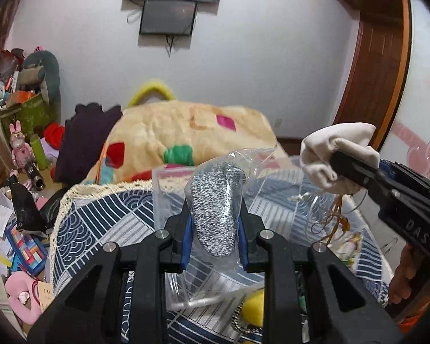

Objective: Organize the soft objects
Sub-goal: 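Drop the mesh bag and white pouch into the clear box with both tools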

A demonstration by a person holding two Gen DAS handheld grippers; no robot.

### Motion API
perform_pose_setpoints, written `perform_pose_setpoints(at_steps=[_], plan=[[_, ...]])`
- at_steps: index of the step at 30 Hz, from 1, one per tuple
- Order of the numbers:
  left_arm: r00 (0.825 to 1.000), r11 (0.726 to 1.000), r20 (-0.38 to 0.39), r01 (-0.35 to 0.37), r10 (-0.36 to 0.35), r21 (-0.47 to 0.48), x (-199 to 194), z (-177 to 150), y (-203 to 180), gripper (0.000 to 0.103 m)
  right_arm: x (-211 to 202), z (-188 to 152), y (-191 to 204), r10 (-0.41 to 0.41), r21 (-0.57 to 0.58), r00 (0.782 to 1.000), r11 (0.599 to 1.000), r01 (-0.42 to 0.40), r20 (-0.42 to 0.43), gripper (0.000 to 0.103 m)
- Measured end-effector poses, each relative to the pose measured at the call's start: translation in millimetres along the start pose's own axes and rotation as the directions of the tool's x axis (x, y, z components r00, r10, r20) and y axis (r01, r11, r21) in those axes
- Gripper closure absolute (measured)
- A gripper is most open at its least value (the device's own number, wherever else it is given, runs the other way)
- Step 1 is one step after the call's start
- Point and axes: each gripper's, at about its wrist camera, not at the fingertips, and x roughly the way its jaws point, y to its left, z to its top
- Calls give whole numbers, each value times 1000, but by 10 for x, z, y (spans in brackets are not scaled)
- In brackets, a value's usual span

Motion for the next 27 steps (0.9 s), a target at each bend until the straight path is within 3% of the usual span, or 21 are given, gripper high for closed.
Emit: perform_pose_setpoints(at_steps=[6,15,17,21,27], plan=[[991,1000,-131,3,1,31,357,-46,-40,77,320,-167,9,4,-49,987,999,-12,-161,76],[973,997,-230,1,17,81,535,-147,-88,74,516,-273,-73,34,-78,947,995,-62,-320,74],[972,996,-233,-2,23,90,542,-139,-85,69,510,-266,-69,29,-86,944,994,-61,-330,73],[976,996,-218,17,4,91,419,-118,-87,52,460,-258,-50,42,-95,942,992,-78,-333,60],[992,994,-124,10,4,107,10,-55,-80,38,134,-191,-43,44,-80,973,995,-64,-227,43]])
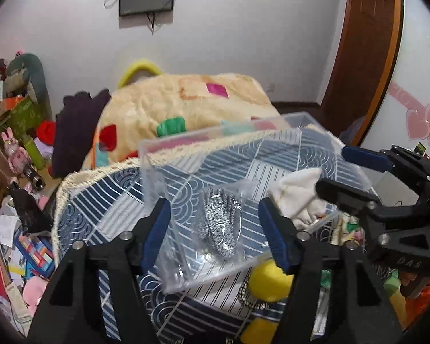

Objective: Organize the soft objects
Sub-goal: 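Drop the mesh bag and white pouch into the clear box with both tools, then grasp the black chain bag with the left tool while the right grasps the green glove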

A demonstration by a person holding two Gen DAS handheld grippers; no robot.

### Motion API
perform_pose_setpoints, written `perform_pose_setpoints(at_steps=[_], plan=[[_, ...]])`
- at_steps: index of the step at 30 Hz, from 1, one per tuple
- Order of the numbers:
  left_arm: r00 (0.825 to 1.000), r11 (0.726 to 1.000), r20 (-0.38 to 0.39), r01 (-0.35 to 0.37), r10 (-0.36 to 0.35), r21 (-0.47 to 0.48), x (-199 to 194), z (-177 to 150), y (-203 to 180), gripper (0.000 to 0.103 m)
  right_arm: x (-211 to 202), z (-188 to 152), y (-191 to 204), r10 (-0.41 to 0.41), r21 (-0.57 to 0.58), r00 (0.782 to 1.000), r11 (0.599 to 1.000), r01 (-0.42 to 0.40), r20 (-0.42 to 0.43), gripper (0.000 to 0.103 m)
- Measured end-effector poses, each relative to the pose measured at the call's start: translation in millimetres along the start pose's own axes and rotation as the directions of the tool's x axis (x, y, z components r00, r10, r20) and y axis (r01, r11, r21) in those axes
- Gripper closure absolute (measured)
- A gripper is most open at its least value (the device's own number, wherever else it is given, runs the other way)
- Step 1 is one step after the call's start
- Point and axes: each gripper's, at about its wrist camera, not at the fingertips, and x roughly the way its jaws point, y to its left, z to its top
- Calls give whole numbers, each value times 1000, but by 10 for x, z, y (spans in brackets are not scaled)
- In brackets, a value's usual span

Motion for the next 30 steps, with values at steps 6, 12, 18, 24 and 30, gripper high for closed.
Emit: perform_pose_setpoints(at_steps=[6,12,18,24,30], plan=[[993,999,115,-36,37,-6,-486,-133,21,20,-419,13,69,-18,-6,993,1000,18,116,32],[984,997,162,-79,79,-9,-768,-428,32,7,-701,-105,168,-41,-28,981,998,48,189,25],[986,996,142,-87,89,-21,-801,-801,40,5,-776,-374,227,-54,-24,980,998,60,194,23],[992,997,98,-76,76,-8,-737,-1187,-31,3,-692,-715,254,-70,5,987,998,70,141,23],[1000,999,-4,-28,27,-44,-549,-1515,-27,2,-420,-1032,188,-58,58,998,997,56,30,23]])
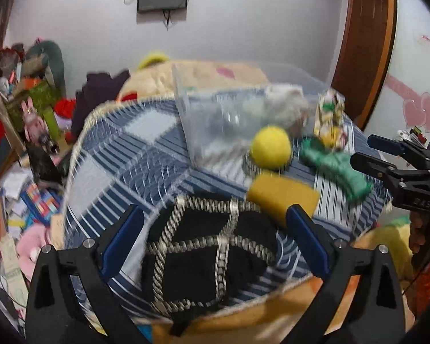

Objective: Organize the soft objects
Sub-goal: 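Grasp the black chain bag with the left tool while the right grasps the green glove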

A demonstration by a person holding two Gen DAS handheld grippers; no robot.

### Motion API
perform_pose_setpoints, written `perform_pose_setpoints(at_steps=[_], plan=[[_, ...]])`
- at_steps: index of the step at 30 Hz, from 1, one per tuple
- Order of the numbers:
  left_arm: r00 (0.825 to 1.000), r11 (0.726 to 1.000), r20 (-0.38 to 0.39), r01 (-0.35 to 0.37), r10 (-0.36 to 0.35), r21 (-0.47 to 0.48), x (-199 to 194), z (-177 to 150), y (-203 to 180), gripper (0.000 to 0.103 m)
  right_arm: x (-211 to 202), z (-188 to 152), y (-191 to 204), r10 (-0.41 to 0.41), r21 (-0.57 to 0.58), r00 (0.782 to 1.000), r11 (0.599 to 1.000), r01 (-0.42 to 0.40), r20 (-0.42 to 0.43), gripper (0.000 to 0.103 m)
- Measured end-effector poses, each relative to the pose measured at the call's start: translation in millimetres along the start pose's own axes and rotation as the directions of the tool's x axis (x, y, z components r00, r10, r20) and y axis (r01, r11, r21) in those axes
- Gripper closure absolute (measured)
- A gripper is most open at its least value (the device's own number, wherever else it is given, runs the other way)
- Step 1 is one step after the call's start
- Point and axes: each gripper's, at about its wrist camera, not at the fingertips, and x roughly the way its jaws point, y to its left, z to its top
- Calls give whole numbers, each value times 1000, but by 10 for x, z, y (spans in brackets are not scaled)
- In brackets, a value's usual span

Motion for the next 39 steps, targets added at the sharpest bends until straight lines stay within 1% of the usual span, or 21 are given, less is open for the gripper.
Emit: perform_pose_setpoints(at_steps=[5,6,7,8,10,11,13,14,15,16,18,20,21,23,25,27,29,34,39], plan=[[999,999,-54,-5,3,-43,156,-193,63,1,149,-184,-88,5,48,998,999,-2,-58,24],[998,998,-58,-3,0,-59,184,-226,87,0,176,-201,-105,8,58,998,998,-5,-64,26],[998,997,-56,-1,-4,-73,204,-254,107,0,180,-220,-112,10,64,998,998,-6,-67,33],[998,997,-55,1,-5,-80,214,-271,114,0,196,-244,-124,14,69,997,998,-9,-74,38],[999,997,-43,2,-6,-81,218,-284,105,0,233,-256,-138,40,77,995,997,-33,-87,53],[999,997,-34,-1,-1,-71,219,-296,81,0,225,-263,-124,47,77,995,996,-40,-90,56],[1000,998,-23,1,-3,-59,221,-307,52,0,213,-276,-108,59,74,994,996,-52,-91,69],[1000,998,-16,2,-4,-64,213,-318,52,1,194,-280,-93,60,68,994,996,-54,-89,71],[1000,997,-9,13,-13,-79,199,-330,66,1,166,-282,-84,60,64,995,996,-55,-84,77],[1000,996,-3,19,-20,-89,187,-335,81,4,140,-288,-74,64,60,995,996,-59,-79,80],[1000,996,3,24,-24,-90,157,-330,91,15,101,-296,-46,74,55,995,996,-70,-72,86],[999,996,3,38,-38,-83,127,-321,84,32,50,-303,-42,88,50,994,995,-85,-62,87],[999,996,0,46,-46,-79,119,-309,81,37,26,-297,-27,92,45,994,995,-89,-55,88],[998,996,-7,63,-64,-70,93,-290,71,59,-40,-269,21,96,30,995,995,-95,-38,89],[996,995,-10,84,-84,-63,62,-269,46,69,-135,-246,64,105,18,994,994,-104,-17,89],[996,995,-1,86,-86,-51,22,-251,10,73,-219,-233,92,117,8,993,993,-117,3,89],[997,997,21,73,-72,-32,-56,-230,-38,75,-279,-207,124,127,-3,992,992,-127,18,89],[993,997,93,72,-70,-11,-311,-138,-108,76,-452,-170,157,154,-19,986,988,-154,57,89],[982,997,176,77,-73,-15,-562,50,-100,76,-559,-63,218,168,-25,981,986,-166,102,89]])
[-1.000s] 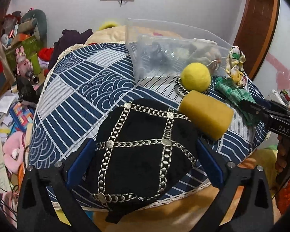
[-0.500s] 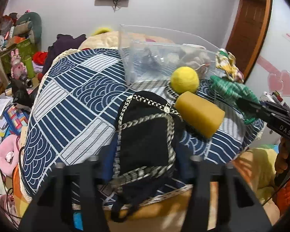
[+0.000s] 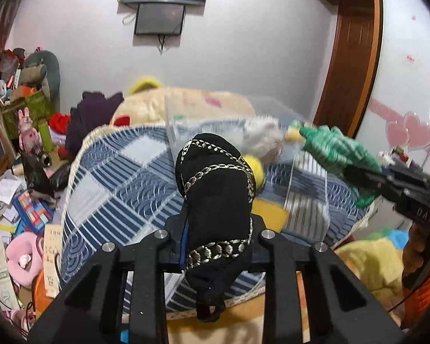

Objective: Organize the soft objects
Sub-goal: 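Grasp the black chain bag with the left tool while the right grasps the green glove, then drop the black bag and green glove into the clear box with both tools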

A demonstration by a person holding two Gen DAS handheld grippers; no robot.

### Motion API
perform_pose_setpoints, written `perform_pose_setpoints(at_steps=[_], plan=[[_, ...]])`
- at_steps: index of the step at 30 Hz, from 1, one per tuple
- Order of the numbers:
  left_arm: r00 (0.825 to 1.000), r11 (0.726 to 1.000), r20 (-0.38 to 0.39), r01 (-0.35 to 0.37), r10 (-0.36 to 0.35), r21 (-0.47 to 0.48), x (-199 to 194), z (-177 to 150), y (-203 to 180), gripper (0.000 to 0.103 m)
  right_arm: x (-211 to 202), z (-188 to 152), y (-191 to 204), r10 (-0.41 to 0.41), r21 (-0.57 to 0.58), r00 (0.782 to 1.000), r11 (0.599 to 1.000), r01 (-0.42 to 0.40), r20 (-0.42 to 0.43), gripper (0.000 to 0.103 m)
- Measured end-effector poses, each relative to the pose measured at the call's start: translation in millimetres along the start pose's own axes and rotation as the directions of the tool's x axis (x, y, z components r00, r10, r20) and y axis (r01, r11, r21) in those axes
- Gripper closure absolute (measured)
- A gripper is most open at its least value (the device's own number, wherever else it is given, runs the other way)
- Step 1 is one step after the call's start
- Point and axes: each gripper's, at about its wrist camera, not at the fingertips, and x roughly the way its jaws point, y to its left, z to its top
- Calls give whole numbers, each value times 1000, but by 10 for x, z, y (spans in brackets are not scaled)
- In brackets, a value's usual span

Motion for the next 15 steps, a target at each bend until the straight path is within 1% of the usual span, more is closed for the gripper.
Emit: perform_pose_setpoints(at_steps=[5,7,15], plan=[[998,1000,69,6,-5,-19,-101,245,43,76,-112,111,-10,-7,0,999,1000,7,48,89],[996,1000,89,5,-3,-21,-111,328,45,76,-144,179,-22,-23,2,997,1000,23,72,89],[987,1000,163,13,-9,-22,8,708,31,76,-66,491,-262,-83,43,987,996,78,138,89]])
